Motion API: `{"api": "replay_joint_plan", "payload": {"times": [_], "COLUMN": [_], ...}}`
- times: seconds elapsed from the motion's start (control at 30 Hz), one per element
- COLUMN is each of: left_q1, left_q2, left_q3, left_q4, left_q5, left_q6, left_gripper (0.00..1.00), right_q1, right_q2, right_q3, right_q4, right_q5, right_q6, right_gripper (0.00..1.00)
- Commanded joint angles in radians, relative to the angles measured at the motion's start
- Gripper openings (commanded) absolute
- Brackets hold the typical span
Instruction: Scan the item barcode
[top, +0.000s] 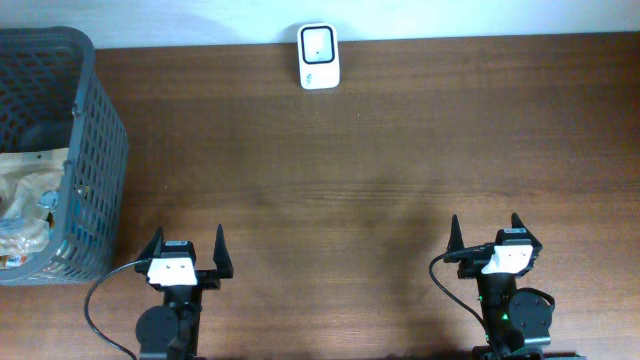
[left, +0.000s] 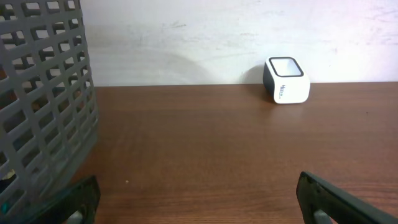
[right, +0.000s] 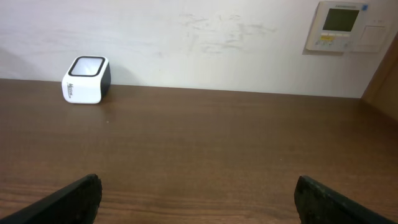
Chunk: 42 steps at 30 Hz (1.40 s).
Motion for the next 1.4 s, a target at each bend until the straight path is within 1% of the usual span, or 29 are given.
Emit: {"api": "replay_joint_plan", "payload": {"times": [0.0, 0.47, 0.5, 0.53, 0.6, 0.63, 0.67, 0.77, 0.8, 0.87, 0.93, 1.0, 1.1, 1.13, 1.17, 1.2, 1.27, 1.33, 1.37], "left_q1": [0.005, 0.005, 0.005, 0.005, 0.005, 0.005, 0.005, 0.005, 0.005, 0.005, 0.005, 0.005, 0.005, 0.005, 0.005, 0.005, 0.005, 0.005, 0.005], "left_q2": [-0.01, -0.01, -0.01, -0.01, -0.01, -0.01, -0.01, -0.01, -0.01, -0.009, 0.003, 0.039, 0.138, 0.2, 0.283, 0.379, 0.573, 0.734, 0.801], "left_q3": [-0.006, -0.006, -0.006, -0.006, -0.006, -0.006, -0.006, -0.002, 0.007, 0.048, 0.115, 0.209, 0.393, 0.492, 0.61, 0.735, 0.973, 1.161, 1.238], "left_q4": [0.003, 0.003, 0.01, 0.027, 0.094, 0.15, 0.245, 0.534, 0.584, 0.598, 0.543, 0.454, 0.272, 0.166, 0.034, -0.108, -0.386, -0.572, -0.646], "left_q5": [0.011, 0.011, 0.11, 0.177, 0.321, 0.366, 0.396, 0.403, 0.402, 0.402, 0.392, 0.366, 0.238, 0.168, 0.131, 0.134, 0.167, 0.263, 0.288], "left_q6": [0.013, 0.012, -0.051, -0.072, -0.082, -0.082, -0.082, -0.082, -0.082, -0.082, -0.067, -0.013, 0.049, 0.058, 0.089, 0.128, 0.137, 0.136, 0.137], "left_gripper": [0.99, 0.99, 0.99, 0.99, 0.99, 0.99, 0.99, 0.99, 0.99, 0.99, 0.99, 0.99, 0.99, 0.99, 0.99, 0.99, 0.99, 0.99, 0.99], "right_q1": [0.005, 0.005, 0.005, 0.005, 0.005, 0.005, 0.005, 0.005, 0.005, 0.005, 0.005, 0.005, 0.005, 0.005, 0.005, 0.005, 0.005, 0.005, 0.005], "right_q2": [-0.009, -0.009, -0.009, -0.009, -0.009, -0.009, -0.009, -0.009, -0.009, -0.009, -0.009, -0.009, -0.009, -0.009, -0.009, -0.009, -0.009, -0.009, -0.009], "right_q3": [-0.008, -0.008, -0.008, -0.008, -0.008, -0.008, -0.008, -0.008, -0.008, -0.008, -0.008, -0.008, -0.008, -0.008, -0.008, -0.008, -0.008, -0.008, -0.008], "right_q4": [-0.005, -0.005, -0.005, -0.005, -0.005, -0.005, -0.005, -0.005, -0.005, -0.005, -0.005, -0.005, -0.005, -0.005, -0.005, -0.005, -0.005, -0.005, -0.005], "right_q5": [-0.003, -0.003, -0.003, -0.003, -0.003, -0.003, -0.003, -0.003, -0.003, -0.003, -0.003, -0.003, -0.003, -0.003, -0.003, -0.003, -0.003, -0.003, -0.003], "right_q6": [0.008, 0.008, 0.008, 0.008, 0.008, 0.008, 0.008, 0.008, 0.008, 0.008, 0.008, 0.008, 0.008, 0.008, 0.008, 0.008, 0.008, 0.008, 0.008], "right_gripper": [0.98, 0.98, 0.98, 0.98, 0.98, 0.98, 0.98, 0.98, 0.98, 0.98, 0.98, 0.98, 0.98, 0.98, 0.98, 0.99, 0.98, 0.99, 0.99]}}
